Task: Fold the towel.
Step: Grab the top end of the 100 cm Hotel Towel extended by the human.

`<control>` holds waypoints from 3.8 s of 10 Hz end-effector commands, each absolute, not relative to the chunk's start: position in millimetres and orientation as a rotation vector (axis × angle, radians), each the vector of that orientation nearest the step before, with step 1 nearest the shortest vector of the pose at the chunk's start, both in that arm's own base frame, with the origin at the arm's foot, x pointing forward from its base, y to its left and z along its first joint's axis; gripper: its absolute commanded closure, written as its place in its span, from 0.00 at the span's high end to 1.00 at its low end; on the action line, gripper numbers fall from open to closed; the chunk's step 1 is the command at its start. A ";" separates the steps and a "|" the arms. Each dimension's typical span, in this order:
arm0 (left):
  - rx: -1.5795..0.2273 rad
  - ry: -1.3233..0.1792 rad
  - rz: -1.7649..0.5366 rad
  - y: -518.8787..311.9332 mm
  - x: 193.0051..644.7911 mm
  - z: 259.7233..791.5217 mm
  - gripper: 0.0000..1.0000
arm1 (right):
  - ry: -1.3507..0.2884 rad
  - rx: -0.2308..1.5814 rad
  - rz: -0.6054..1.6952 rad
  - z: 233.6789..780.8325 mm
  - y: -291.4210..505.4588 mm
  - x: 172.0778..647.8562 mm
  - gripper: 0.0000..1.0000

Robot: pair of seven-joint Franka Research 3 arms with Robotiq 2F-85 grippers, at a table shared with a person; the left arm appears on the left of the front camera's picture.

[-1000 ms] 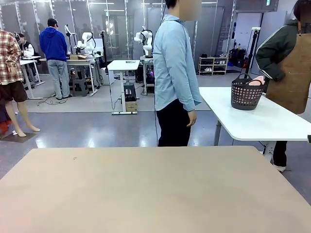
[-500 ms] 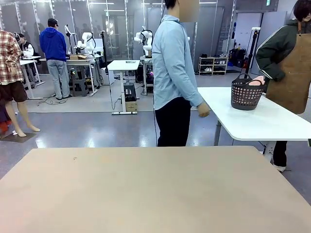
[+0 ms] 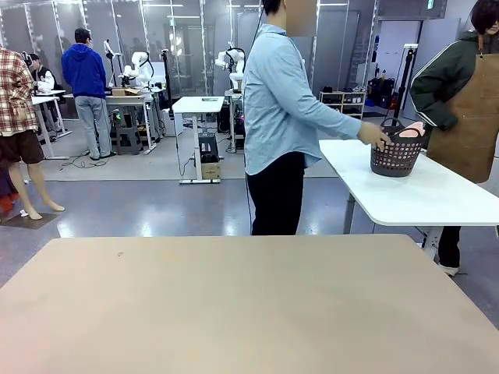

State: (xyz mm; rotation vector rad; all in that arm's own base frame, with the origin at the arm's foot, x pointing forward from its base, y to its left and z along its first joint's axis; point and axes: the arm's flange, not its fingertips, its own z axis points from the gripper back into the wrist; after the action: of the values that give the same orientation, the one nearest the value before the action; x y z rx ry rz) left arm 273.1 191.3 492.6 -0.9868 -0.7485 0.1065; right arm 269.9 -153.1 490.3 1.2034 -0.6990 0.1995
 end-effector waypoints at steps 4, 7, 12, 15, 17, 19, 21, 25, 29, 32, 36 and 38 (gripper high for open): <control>-1.005 -0.765 0.091 192.5 276.1 493.5 1.00 | -0.715 1.210 0.210 491.9 -153.4 272.6 1.00; -1.005 -0.765 0.091 192.5 276.1 493.5 1.00 | -0.715 1.210 0.210 491.9 -153.4 272.6 1.00; -1.005 -0.765 0.091 192.5 276.1 493.5 1.00 | -0.715 1.210 0.210 491.9 -153.4 272.6 1.00; -1.005 -0.765 0.091 192.5 276.1 493.5 1.00 | -0.715 1.210 0.210 491.9 -153.4 272.6 1.00; -1.005 -0.765 0.091 192.5 276.1 493.5 1.00 | -0.715 1.210 0.210 491.9 -153.4 272.6 1.00; -1.005 -0.765 0.091 192.5 276.1 493.5 1.00 | -0.715 1.210 0.210 491.9 -153.4 272.6 1.00; -1.005 -0.765 0.091 192.5 276.1 493.5 1.00 | -0.715 1.210 0.210 491.9 -153.4 272.6 1.00; -1.005 -0.765 0.091 192.5 276.1 493.5 1.00 | -0.715 1.210 0.210 491.9 -153.4 272.6 1.00; -1.005 -0.765 0.091 192.5 276.1 493.5 1.00 | -0.715 1.210 0.210 491.9 -153.4 272.6 1.00; -1.005 -0.765 0.091 192.5 276.1 493.5 1.00 | -0.715 1.210 0.210 491.9 -153.4 272.6 1.00; -1.005 -0.765 0.091 192.5 276.1 493.5 1.00 | -0.715 1.210 0.210 491.9 -153.4 272.6 1.00; -1.005 -0.765 0.091 192.5 276.1 493.5 1.00 | -0.715 1.210 0.210 491.9 -153.4 272.6 1.00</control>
State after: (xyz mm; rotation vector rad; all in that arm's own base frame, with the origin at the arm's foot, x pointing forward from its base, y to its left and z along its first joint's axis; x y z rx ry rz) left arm 272.8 191.1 492.4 -0.9879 -0.7431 0.1082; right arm 270.8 -152.5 490.2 1.2061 -0.6981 0.1974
